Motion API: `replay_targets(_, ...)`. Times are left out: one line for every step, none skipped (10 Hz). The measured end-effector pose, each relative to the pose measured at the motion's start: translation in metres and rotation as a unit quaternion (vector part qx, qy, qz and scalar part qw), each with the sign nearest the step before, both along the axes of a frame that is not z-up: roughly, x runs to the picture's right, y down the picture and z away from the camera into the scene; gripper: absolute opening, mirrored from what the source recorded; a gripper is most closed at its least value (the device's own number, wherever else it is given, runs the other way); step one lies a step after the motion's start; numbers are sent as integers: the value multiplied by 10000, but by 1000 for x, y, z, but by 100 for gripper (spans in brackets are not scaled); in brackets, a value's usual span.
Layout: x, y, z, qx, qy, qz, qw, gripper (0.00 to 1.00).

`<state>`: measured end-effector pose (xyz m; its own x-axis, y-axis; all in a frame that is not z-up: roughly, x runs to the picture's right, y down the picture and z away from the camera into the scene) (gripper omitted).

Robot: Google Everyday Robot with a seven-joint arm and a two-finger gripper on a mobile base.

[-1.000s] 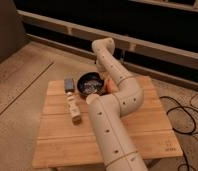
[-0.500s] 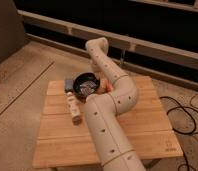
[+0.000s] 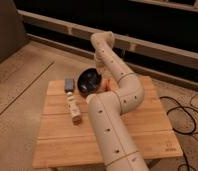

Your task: Drag the ceramic bowl in a circle

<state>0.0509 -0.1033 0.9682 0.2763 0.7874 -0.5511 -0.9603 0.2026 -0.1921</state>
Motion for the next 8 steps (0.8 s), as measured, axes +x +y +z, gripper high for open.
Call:
replay_targets(14, 12, -1, -188, 173, 53, 9997, 0)
replay_targets(30, 23, -1, -367, 404, 88, 9985, 0)
replay_targets(48, 35, -3, -534, 657, 141, 9963, 0)
replay_targets(58, 40, -2, -595, 823, 143, 9947, 0)
replay_targets(61, 42, -1, -613, 908, 99, 9939, 0)
replay_targets(57, 41, 1, -596, 954, 7, 9937, 0)
replay_targets(52, 40, 3, -571, 959, -78, 9937, 0)
replay_targets(46, 38, 5, -534, 942, -172, 9940, 0)
